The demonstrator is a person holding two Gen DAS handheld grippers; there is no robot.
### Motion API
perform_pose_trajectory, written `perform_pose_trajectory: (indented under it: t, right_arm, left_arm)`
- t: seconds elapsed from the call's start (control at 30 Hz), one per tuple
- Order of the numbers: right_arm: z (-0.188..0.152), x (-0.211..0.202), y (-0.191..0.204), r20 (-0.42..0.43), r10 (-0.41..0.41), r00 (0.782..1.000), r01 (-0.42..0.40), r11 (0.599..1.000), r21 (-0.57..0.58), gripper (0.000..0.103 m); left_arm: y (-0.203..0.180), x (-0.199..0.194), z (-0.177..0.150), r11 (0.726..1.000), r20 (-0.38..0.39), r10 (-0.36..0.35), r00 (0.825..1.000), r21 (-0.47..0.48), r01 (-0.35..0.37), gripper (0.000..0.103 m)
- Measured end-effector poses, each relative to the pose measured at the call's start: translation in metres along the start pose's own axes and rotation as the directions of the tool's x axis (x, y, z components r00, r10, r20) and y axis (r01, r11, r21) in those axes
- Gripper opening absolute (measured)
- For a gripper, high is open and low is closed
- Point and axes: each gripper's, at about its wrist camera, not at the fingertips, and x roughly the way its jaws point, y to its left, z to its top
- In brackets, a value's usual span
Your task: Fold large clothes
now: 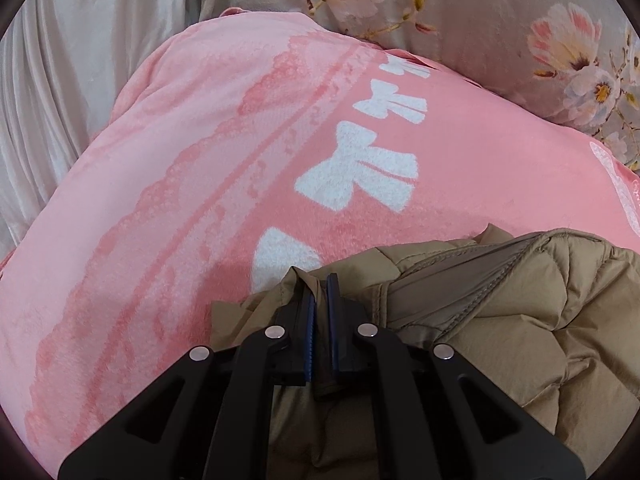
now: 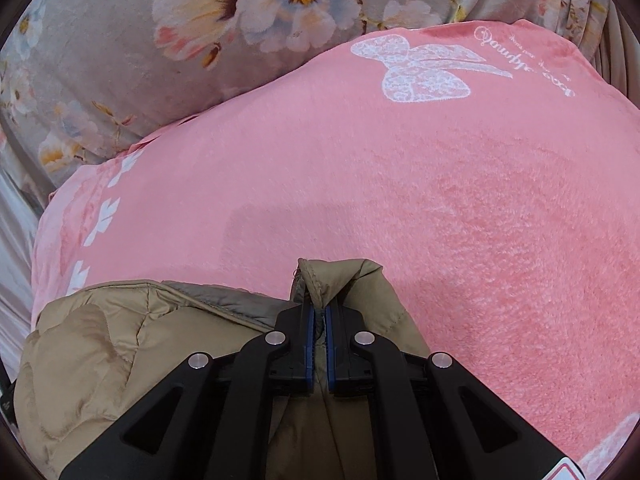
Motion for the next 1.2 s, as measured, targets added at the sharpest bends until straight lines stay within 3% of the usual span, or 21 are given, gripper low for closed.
perform_pose_trajectory:
  t: [0.27,0.37,0.4,0.43,0.5,0.63,0.77,0.83,0.93,1.03,1.2]
  right_arm:
    - [0.000,-0.002,-0.004,0.004,0.023,1.000,-0.023,1.000,0.017,0.004]
    - [0.003,-0.019,-0.021,0.019,0.084,0.996,-0.085,0.993,0.082,0.018]
    - [0.003,-0.026,-0.026,0.026,0.095,0.995,-0.097,0.990,0.100,0.024]
    - [0.002,-0.042,-0.037,0.055,0.105,0.993,-0.112,0.985,0.134,0.036]
    - [0.001,-0.072,-0.053,0.113,0.097,0.989,-0.115,0.979,0.166,0.041]
    - [0.003,-0.122,-0.046,0.201,0.026,0.979,-0.052,0.991,0.124,0.042]
    - [0.008,-0.133,0.046,0.205,0.075,0.976,-0.052,0.991,-0.119,0.039]
    - [0.005,-0.124,0.090,0.185,0.097,0.978,-0.054,0.973,-0.225,0.038]
    - [-0.005,-0.098,0.143,0.130,0.100,0.987,-0.052,0.942,-0.331,0.038]
    - [-0.014,-0.063,0.161,0.050,0.097,0.994,-0.074,0.938,-0.338,0.037]
    - [-0.030,-0.028,0.148,0.002,0.063,0.998,-0.059,0.949,-0.309,0.036]
  left_arm:
    - [0.010,-0.001,0.001,0.997,0.009,-0.066,0.998,-0.050,0.066,0.006]
    - [0.021,-0.013,0.006,0.992,-0.002,-0.093,0.996,-0.087,0.093,0.013]
    - [0.026,-0.023,0.008,0.992,0.005,-0.081,0.997,-0.096,0.081,0.029]
    - [0.032,-0.041,0.012,0.993,0.038,-0.056,0.998,-0.097,0.060,0.055]
    - [0.040,-0.078,0.018,0.997,0.136,-0.011,0.991,-0.076,0.021,0.073]
    - [0.030,-0.128,0.041,1.000,0.188,-0.026,0.982,-0.001,0.027,0.073]
    - [-0.021,-0.144,0.059,0.992,0.183,-0.123,0.975,0.056,0.114,0.073]
    - [-0.061,-0.133,0.061,0.984,0.143,-0.162,0.976,0.096,0.149,0.073]
    - [-0.109,-0.102,0.050,0.981,0.074,-0.141,0.987,0.147,0.129,0.073]
    - [-0.134,-0.074,0.037,0.982,0.038,-0.095,0.995,0.166,0.087,0.073]
    - [-0.137,-0.039,0.014,0.988,-0.012,-0.051,0.999,0.143,0.052,0.074]
